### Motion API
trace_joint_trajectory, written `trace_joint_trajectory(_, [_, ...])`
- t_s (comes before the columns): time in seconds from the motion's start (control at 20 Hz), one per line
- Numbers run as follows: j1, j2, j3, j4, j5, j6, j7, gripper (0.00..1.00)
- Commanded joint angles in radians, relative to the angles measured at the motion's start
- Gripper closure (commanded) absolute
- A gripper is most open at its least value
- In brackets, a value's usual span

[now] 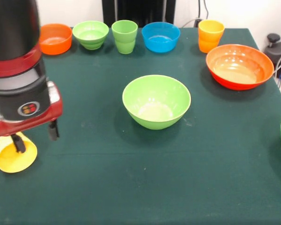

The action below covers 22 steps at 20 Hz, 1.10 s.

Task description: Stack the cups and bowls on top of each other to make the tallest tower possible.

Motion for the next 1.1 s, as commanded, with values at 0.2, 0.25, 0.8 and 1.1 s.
trace_joint_trajectory(0.2, [0.052,-0.036,0.147,0.168,-0.055,-0.022,0.165,0.00])
trace_joint_trajectory(0.25, [0.049,-0.034,0.147,0.167,-0.055,-0.023,0.166,0.00])
trace_joint_trajectory(0.8, [-0.028,-0.011,0.107,0.055,-0.059,0.028,0.167,0.00])
trace_joint_trajectory(1.1, [-0.022,0.005,0.124,0.063,-0.057,-0.006,0.156,0.00])
